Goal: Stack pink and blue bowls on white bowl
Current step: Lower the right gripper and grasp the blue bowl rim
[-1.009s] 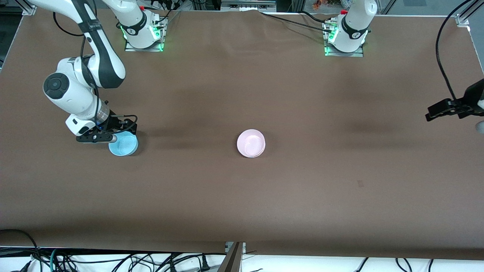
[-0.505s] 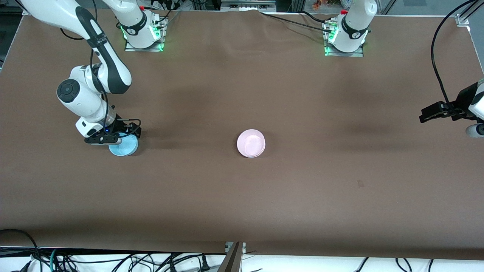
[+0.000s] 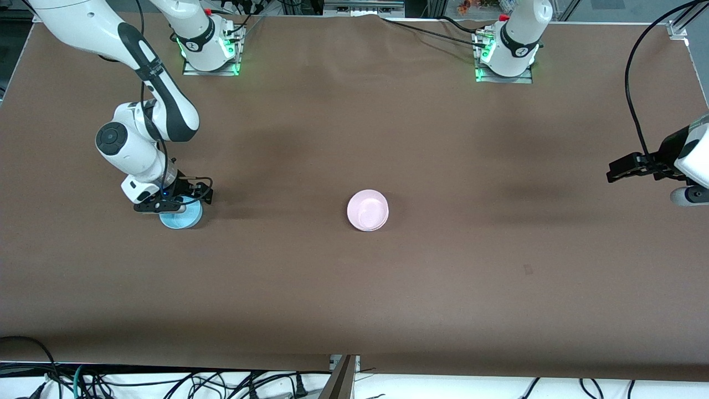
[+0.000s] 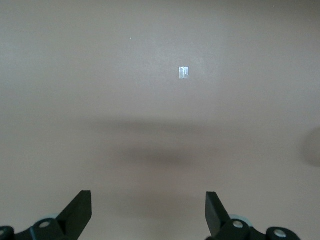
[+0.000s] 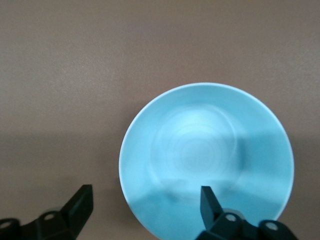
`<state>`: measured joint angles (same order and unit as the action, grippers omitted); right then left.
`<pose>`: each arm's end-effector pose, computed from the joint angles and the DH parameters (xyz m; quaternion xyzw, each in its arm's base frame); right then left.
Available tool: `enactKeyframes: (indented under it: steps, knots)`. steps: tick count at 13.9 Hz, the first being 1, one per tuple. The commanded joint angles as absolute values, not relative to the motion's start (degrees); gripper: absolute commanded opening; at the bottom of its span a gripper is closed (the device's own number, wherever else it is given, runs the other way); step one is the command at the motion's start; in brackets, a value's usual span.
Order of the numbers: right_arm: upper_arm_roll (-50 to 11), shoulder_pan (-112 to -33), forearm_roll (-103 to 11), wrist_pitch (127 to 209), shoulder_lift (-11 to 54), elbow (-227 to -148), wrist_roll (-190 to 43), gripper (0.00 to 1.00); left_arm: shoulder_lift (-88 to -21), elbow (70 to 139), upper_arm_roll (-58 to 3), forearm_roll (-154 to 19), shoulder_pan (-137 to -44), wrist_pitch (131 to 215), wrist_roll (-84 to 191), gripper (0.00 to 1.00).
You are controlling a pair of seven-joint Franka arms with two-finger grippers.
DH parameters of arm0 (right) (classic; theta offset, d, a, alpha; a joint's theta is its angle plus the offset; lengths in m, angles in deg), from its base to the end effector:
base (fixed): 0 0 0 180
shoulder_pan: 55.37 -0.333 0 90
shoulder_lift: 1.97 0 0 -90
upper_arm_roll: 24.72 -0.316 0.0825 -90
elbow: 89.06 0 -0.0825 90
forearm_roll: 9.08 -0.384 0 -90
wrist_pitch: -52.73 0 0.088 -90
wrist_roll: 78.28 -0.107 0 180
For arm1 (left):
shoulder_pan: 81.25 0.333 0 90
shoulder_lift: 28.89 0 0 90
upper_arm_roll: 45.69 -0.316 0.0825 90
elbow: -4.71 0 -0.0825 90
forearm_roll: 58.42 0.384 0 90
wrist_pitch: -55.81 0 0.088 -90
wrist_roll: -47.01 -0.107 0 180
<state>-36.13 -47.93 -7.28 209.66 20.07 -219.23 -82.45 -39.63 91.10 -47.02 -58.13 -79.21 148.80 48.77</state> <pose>0.5431 0.0412 0.1985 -0.9985 -0.0037 -0.0431 0.0331 0.6102 0.0353 0.5492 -0.9984 -0.0444 0.0362 0.0042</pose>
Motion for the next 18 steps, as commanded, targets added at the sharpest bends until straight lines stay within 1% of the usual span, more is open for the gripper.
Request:
enactKeyframes:
  steps: [1, 5, 7, 9, 10, 11, 16, 18]
  knots:
    - [-37.2, -46.7, -7.1, 211.2, 20.3, -220.2, -81.7, 0.82, -42.9, 84.9, -47.3, -58.1, -79.6, 146.8, 49.2, 1.0]
    - [-37.2, -46.8, -7.0, 211.1, 20.2, -220.2, -81.7, 0.49, -43.5, 84.0, -47.2, -58.1, -79.8, 146.7, 49.2, 1.0]
    - [-37.2, -46.8, -6.9, 211.1, 20.3, -220.1, -81.6, 0.37, -43.5, 84.0, -47.2, -58.0, -79.8, 146.6, 49.2, 1.0]
    - [-37.2, -46.8, -6.8, 211.1, 20.2, -219.9, -81.4, 0.22, -43.5, 84.0, -47.2, -58.0, -79.8, 146.7, 49.2, 1.0]
    - [-37.2, -46.7, -6.7, 211.1, 20.2, -219.9, -81.4, 0.1, -43.6, 84.0, -47.2, -58.0, -79.8, 146.7, 49.2, 1.0]
    - [-37.2, -46.7, -6.7, 211.1, 20.2, -219.9, -81.4, 0.0, -43.6, 84.0, -47.2, -58.1, -79.8, 146.7, 49.2, 1.0]
    - [-37.2, -46.5, -6.7, 210.3, 19.8, -218.6, -81.3, 0.0, -43.6, 84.0, -47.2, -58.2, -79.7, 146.7, 49.1, 1.0]
    - [-37.7, -46.3, -6.6, 205.2, 18.7, -215.8, -81.3, 0.0, -43.6, 84.0, -47.3, -58.2, -79.7, 146.7, 49.1, 1.0]
